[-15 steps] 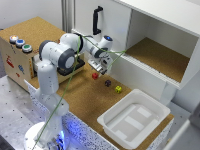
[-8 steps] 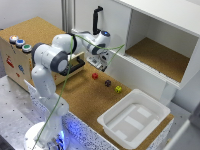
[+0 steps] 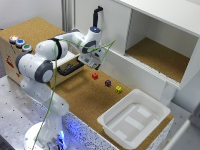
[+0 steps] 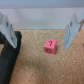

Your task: Close the cabinet drawer

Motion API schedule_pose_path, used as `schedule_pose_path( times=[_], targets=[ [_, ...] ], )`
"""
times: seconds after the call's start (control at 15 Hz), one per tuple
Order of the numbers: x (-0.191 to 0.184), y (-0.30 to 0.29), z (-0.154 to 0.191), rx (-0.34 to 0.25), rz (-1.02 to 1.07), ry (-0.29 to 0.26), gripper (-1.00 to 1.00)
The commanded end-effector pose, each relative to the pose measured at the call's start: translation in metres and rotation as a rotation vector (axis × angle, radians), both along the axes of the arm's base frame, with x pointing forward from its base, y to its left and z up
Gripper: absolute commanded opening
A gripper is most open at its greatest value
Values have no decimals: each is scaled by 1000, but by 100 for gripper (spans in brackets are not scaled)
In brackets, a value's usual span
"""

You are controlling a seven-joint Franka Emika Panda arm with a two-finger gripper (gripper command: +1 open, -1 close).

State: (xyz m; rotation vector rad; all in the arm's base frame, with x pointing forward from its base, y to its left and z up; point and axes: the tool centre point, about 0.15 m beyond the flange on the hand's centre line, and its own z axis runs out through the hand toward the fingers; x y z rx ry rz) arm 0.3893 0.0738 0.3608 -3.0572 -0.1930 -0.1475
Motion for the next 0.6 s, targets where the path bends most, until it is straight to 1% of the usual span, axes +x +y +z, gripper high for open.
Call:
schedule_pose_path(
  times=[0.0, 0.07, 0.13, 0.27, 0.47, 0.53],
  targets=[
    [-39, 17, 6, -173, -55, -4, 100],
    [-45, 14, 11, -182, -69, -5, 100],
    [-51, 10, 16, -180, -89, -14, 100],
    [-62, 1, 21, -170, -116, -7, 100],
    [-75, -12, 11, -124, -133, 37, 100],
    [-78, -14, 5, -114, -134, 55, -100]
  ],
)
